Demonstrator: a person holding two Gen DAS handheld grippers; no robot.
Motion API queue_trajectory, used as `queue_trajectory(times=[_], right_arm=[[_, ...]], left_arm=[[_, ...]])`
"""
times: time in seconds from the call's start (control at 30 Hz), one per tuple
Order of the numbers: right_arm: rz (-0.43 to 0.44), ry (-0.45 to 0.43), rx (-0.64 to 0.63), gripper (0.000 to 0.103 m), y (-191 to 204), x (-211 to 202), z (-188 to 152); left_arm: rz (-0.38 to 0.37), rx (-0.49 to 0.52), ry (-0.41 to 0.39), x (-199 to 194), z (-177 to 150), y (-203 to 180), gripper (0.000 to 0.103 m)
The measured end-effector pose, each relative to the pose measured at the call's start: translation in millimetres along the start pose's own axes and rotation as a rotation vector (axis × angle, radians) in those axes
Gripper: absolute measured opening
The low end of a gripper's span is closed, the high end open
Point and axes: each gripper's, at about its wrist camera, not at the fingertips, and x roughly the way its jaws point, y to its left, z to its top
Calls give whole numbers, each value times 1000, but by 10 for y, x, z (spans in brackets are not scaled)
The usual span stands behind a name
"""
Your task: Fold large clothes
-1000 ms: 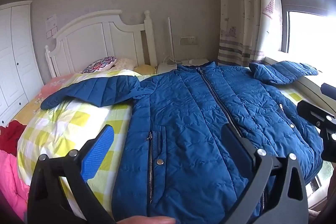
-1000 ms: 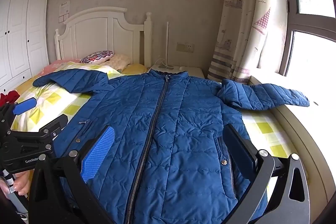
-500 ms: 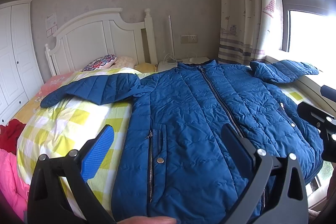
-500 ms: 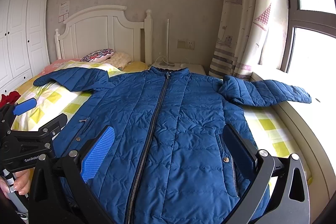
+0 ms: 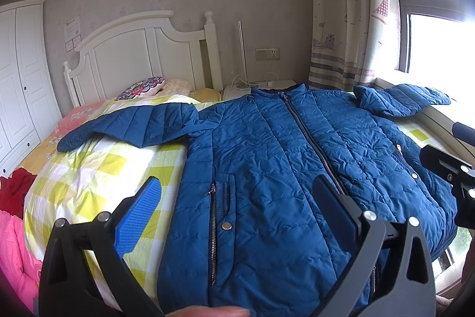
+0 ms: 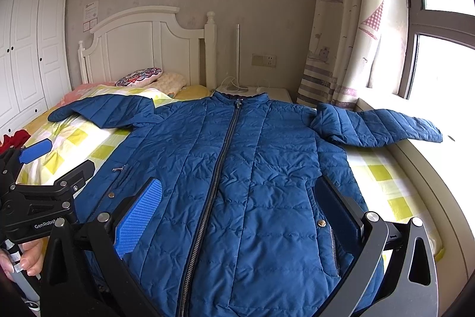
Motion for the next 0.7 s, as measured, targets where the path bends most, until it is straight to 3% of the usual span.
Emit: queue_trajectory(times=[0.7], right_arm=[[3,5,2,99,6,11,-7]], left_arm=[[0,1,3,5,9,-1,101]])
